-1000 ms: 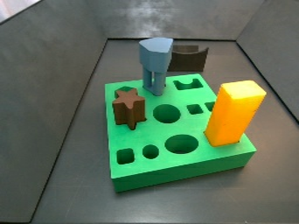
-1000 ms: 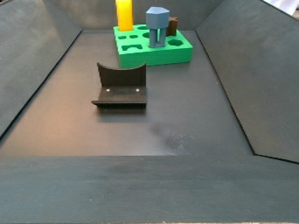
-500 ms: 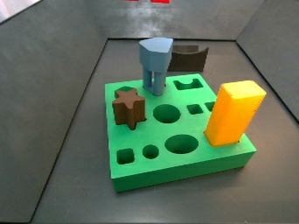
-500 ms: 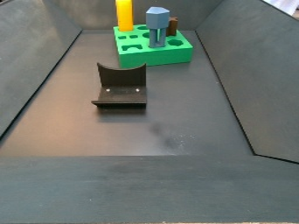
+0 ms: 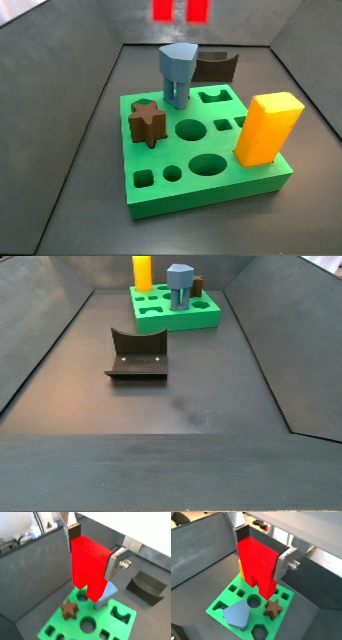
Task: Pick up the double-square object. Move up. Move to above the board. Insert the double-square object.
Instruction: Insert the double-square object.
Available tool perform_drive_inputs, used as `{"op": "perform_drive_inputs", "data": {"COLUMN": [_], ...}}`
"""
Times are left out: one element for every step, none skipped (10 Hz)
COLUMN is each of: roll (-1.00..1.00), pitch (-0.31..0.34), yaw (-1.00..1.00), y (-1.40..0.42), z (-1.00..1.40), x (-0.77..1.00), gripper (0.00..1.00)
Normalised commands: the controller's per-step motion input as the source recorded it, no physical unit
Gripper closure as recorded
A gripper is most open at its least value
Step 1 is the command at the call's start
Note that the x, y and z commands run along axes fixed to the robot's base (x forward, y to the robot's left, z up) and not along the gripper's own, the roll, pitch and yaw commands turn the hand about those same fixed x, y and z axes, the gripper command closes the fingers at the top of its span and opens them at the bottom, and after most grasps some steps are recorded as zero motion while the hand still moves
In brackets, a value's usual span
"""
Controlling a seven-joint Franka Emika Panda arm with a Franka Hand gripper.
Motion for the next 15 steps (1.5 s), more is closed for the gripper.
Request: {"op": "perform_drive_inputs", "data": {"roll": [0.00,0.00,0.00,0.00,0.01,0.05,0.09,0.05,0.06,0.04,0.05,0.05,0.04,0.12,0.04], "pitch": [-0.036,-0.020,-0.013,0.000,0.000,0.000,0.000,0.000,0.000,0.000,-0.017,-0.061,-0.091,-0.059,0.000], "yaw": [0.24,0.21,0.20,0.20,0.22,0.23,0.22,0.25,0.26,0.30,0.30,0.33,0.36,0.19,0.00], "y": [-0.13,-0.19,-0.21,-0.20,-0.15,-0.04,0.00,0.04,0.03,0.04,0.01,0.02,0.09,0.00,-0.11], "z": [-0.41,-0.39,-0.37,-0.39,-0.41,-0.43,-0.47,-0.46,-0.45,-0.44,-0.40,-0.43,-0.46,-0.27,0.00], "x": [0.83,0.86,0.87,0.87,0.85,0.83,0.82,0.81,0.79,0.72,0.70,0.61,0.53,0.11,0.00], "gripper": [1.00,1.00,1.00,1.00,1.00,1.00,1.00,1.00,1.00,1.00,1.00,1.00,1.00,1.00,1.00]}}
